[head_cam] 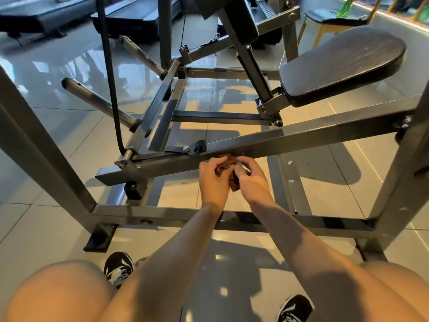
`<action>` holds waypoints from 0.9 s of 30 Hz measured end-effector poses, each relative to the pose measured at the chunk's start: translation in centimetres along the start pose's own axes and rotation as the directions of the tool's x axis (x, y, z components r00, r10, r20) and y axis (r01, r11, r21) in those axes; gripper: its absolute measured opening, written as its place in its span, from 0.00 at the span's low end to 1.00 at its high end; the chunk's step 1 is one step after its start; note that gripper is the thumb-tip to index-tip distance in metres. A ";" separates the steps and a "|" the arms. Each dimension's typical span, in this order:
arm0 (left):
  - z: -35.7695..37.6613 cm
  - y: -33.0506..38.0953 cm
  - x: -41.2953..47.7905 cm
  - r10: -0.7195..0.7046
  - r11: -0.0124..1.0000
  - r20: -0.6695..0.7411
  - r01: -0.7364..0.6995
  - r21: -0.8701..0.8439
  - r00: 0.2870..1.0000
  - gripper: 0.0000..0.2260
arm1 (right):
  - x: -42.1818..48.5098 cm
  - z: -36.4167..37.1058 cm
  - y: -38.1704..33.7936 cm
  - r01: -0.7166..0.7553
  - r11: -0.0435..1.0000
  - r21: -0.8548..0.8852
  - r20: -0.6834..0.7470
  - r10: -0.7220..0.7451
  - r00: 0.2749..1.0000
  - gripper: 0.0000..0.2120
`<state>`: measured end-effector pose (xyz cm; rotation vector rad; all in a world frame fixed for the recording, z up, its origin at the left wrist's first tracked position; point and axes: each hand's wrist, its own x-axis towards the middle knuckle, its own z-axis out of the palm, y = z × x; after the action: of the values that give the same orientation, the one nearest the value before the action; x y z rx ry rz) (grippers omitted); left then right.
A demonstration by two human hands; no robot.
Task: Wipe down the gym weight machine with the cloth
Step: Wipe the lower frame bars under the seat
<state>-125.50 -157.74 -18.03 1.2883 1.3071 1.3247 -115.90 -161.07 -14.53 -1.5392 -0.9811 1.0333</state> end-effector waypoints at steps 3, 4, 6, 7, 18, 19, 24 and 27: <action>-0.8 -0.3 0.5 0.036 0.996 0.025 -0.038 0.087 0.999 0.10 | 0.0 0.3 0.0 -0.002 1.000 -0.025 0.006 0.002 1.000 0.13; -1.6 -0.7 0.7 0.014 0.994 -0.012 -0.012 0.105 1.000 0.10 | -0.1 0.3 -0.1 0.001 0.999 -0.044 0.007 0.000 1.000 0.14; -3.8 -2.0 1.2 -0.071 0.991 -0.146 0.086 0.099 0.987 0.10 | -0.2 0.4 -0.4 -0.003 0.999 -0.054 0.008 0.003 1.000 0.15; -4.8 -2.5 1.5 -0.105 0.988 -0.213 0.126 0.089 0.971 0.10 | -0.3 0.4 -0.4 -0.013 0.999 -0.048 0.008 0.013 1.000 0.15; -2.0 -0.6 1.1 -0.038 0.991 -0.055 0.044 0.123 0.998 0.10 | -0.1 0.7 0.0 -0.028 0.998 -0.065 0.003 0.028 1.000 0.19; -2.7 -1.0 1.3 -0.046 0.991 -0.081 0.056 0.122 0.996 0.10 | -0.1 0.7 0.0 -0.023 0.997 -0.071 0.000 0.023 1.000 0.19; -3.8 -2.2 1.6 -0.134 0.990 -0.278 0.143 0.013 0.951 0.09 | 0.1 0.7 0.3 -0.004 0.998 -0.066 -0.002 0.004 1.000 0.19; -1.6 -1.1 1.1 -0.117 0.993 -0.180 0.120 0.002 0.977 0.09 | 0.3 0.6 0.5 0.002 0.998 -0.064 -0.002 -0.002 1.000 0.18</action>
<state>-127.34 -156.72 -18.87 1.1013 1.4953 1.3747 -116.38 -160.74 -15.18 -1.5909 -1.0235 1.0070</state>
